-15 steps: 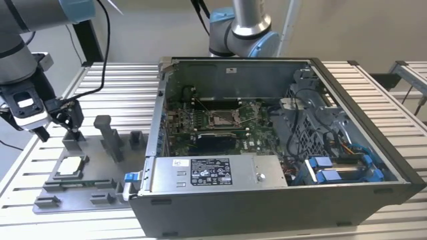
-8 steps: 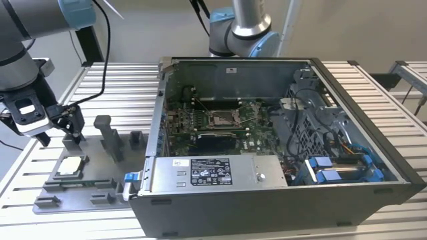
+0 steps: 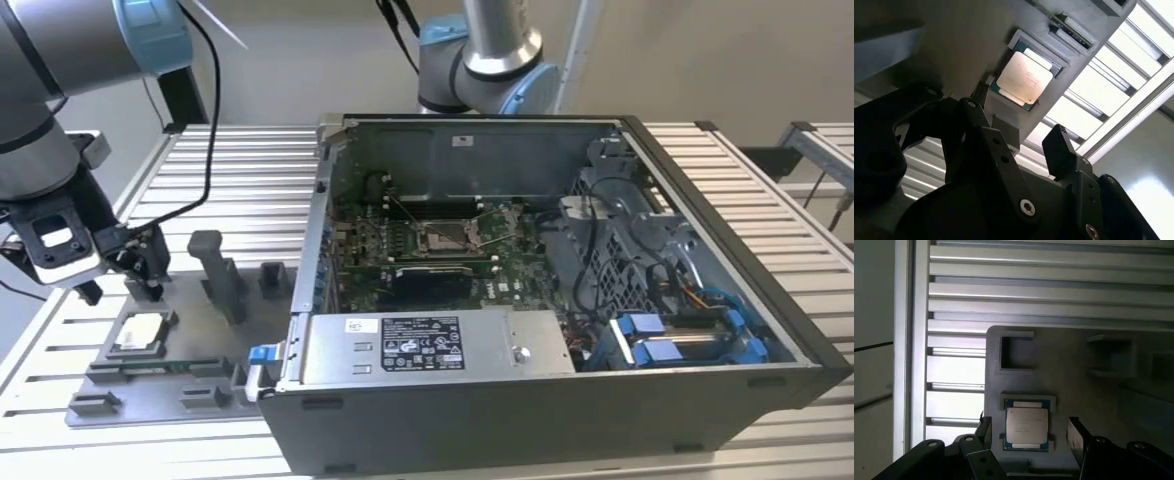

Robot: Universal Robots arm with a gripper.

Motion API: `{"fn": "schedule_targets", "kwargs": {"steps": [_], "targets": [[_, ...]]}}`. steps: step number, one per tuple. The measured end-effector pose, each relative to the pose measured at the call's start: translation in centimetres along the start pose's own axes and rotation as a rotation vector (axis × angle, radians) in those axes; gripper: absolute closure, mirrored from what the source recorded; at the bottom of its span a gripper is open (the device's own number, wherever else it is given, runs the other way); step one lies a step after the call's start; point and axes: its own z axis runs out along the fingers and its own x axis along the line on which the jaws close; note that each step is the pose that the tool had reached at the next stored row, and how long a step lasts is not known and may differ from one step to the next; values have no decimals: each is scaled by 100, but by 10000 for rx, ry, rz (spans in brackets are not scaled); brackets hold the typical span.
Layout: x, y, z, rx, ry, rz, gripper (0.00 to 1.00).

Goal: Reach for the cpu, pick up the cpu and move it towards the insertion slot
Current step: 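Pick up the cpu and move it towards the insertion slot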

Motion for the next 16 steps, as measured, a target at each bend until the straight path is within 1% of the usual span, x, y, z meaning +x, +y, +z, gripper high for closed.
{"fn": "schedule_targets", "kwargs": {"steps": [9,16], "targets": [[3,-76,129,0,1,0,0],[5,-86,235,1,1,0,0]]}}
